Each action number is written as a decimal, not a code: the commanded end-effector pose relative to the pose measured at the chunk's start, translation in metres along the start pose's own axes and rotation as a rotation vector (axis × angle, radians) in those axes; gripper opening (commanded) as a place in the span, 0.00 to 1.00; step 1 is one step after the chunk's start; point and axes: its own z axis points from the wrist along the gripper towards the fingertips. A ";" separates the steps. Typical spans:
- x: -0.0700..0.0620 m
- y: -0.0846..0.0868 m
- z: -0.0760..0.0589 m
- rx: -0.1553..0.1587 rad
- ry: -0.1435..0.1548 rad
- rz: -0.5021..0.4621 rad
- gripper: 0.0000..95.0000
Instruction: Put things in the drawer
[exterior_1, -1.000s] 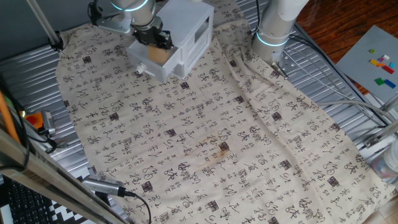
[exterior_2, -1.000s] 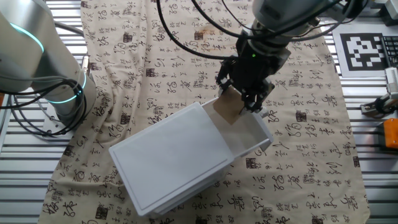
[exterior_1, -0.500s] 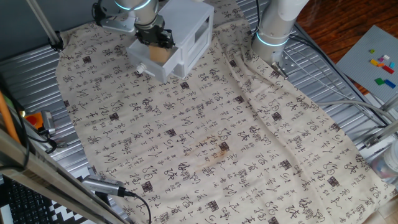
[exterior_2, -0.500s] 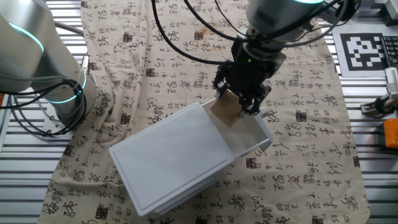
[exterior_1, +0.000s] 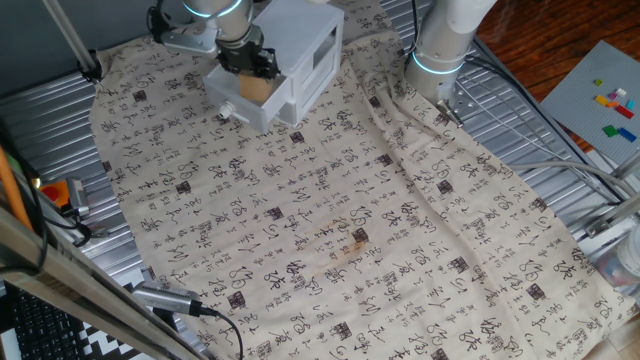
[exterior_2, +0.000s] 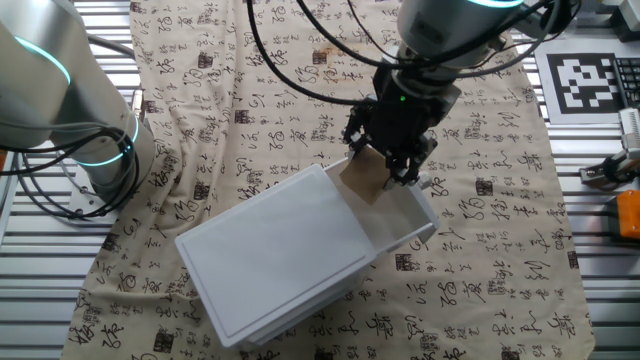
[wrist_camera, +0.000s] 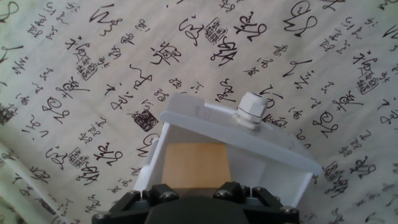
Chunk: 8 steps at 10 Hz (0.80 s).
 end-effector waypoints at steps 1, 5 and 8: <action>0.000 0.000 0.001 0.003 0.002 -0.004 0.20; 0.005 0.001 0.011 0.007 -0.004 -0.016 0.20; 0.003 -0.002 0.017 0.014 -0.018 -0.033 0.40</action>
